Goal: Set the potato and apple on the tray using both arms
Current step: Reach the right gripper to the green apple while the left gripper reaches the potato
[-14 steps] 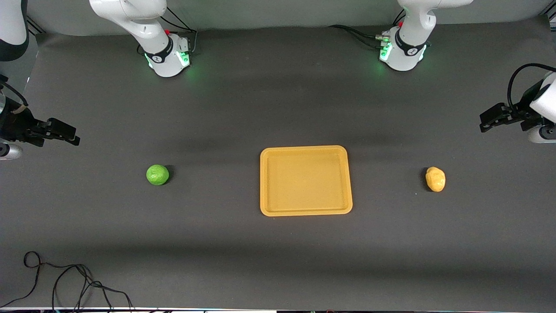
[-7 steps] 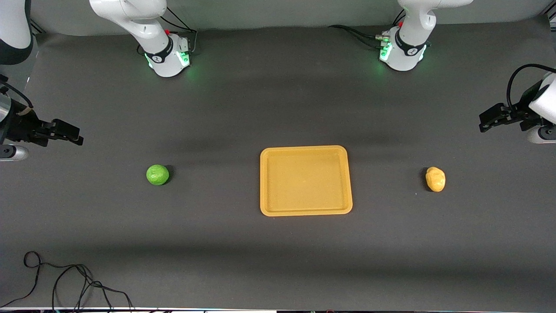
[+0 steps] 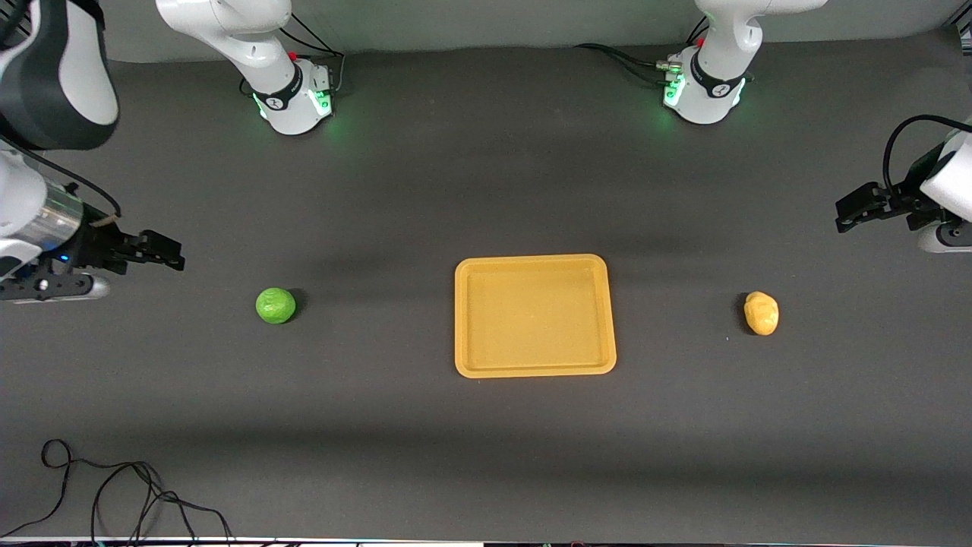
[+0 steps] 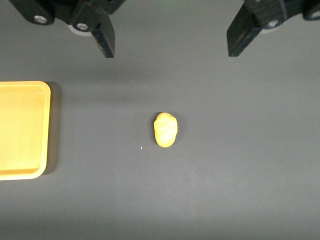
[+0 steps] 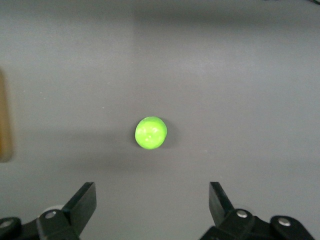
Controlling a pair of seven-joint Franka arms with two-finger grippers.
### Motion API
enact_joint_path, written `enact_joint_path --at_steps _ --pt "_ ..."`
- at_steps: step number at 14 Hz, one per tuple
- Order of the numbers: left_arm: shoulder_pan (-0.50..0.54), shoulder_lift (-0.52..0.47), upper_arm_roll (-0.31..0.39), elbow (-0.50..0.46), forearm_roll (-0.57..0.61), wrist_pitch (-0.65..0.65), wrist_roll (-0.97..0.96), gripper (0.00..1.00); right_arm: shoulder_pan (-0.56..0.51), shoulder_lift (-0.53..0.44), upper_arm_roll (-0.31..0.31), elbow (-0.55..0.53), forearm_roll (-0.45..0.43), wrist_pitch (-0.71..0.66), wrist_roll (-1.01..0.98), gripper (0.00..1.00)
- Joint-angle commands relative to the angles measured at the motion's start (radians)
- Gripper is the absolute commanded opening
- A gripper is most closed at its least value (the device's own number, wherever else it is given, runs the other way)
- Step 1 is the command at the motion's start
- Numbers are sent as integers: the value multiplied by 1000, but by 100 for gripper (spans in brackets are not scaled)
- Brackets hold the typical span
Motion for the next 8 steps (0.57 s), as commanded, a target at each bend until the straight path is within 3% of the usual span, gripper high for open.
enact_joint_path --at_steps 1,5,8 --pt "-17 -17 7 -34 18 31 -7 100 4 -8 -2 -142 1 157 -5 99" --pt "0 2 13 -225 16 280 -2 100 27 45 -2 -223 3 278 -4 99" --pt "26 83 13 -237 16 336 13 100 41 56 -2 -298 3 380 -2 99"
